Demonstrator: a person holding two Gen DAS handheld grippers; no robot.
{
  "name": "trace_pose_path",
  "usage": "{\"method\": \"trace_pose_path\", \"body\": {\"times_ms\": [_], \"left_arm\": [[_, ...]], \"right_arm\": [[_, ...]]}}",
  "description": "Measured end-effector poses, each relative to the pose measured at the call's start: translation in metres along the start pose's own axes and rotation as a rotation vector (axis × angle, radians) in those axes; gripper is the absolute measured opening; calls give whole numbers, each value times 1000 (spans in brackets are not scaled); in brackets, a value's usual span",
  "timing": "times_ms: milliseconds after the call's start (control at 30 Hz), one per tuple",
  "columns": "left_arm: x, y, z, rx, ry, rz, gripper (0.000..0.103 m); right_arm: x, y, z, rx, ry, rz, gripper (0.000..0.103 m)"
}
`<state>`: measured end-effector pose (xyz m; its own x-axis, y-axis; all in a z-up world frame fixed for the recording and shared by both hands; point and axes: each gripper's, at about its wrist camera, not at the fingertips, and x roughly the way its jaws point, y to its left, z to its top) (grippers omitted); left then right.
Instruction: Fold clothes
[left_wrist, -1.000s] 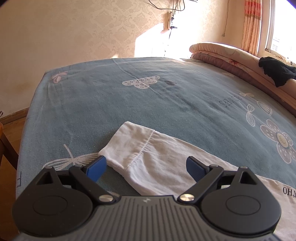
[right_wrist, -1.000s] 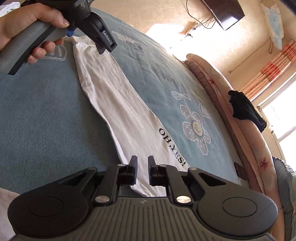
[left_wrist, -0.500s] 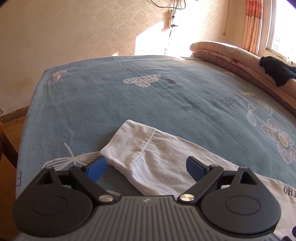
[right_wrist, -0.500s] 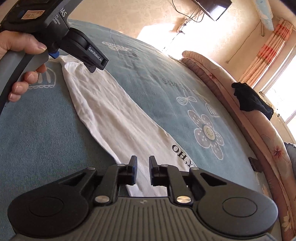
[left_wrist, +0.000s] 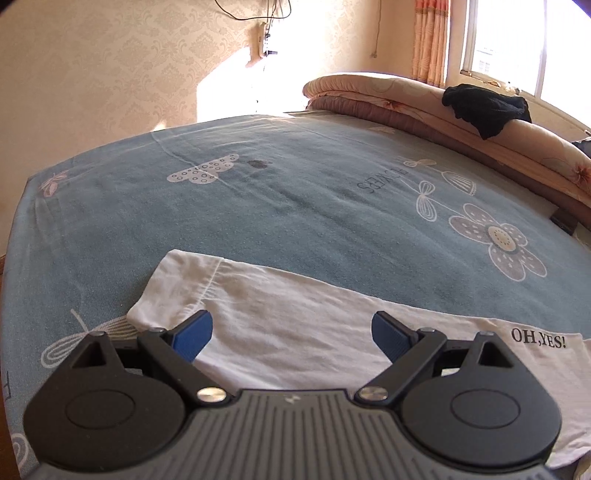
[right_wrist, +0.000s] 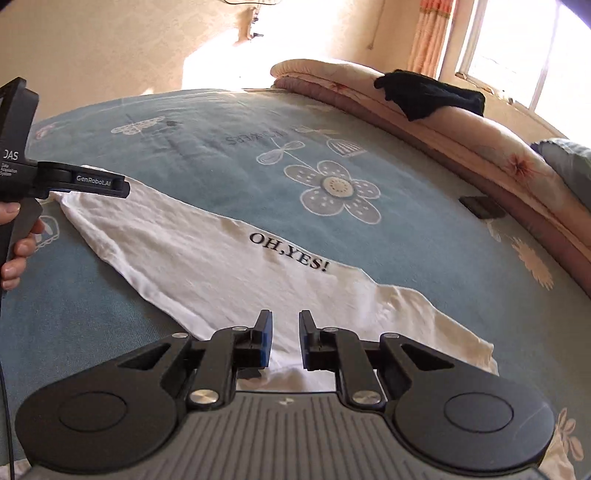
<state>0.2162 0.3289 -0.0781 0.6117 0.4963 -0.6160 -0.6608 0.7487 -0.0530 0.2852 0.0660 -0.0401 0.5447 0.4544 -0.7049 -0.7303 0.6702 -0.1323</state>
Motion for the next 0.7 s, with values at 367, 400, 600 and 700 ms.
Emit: {"method": "trace_pose_path", "body": {"times_ms": [367, 400, 600, 700], "left_arm": [[-12, -44, -7, 180, -57, -50, 93], [-10, -42, -7, 174, -52, -45, 93], [-9, -35, -6, 147, -47, -40, 93], [-9, -33, -5, 131, -48, -46, 93]], "right_arm": [[31, 16, -34, 100, 41, 53, 17], [31, 18, -33, 100, 33, 58, 18], [15, 19, -29, 127, 19, 180, 27], [8, 13, -25, 158, -11, 134, 27]]}}
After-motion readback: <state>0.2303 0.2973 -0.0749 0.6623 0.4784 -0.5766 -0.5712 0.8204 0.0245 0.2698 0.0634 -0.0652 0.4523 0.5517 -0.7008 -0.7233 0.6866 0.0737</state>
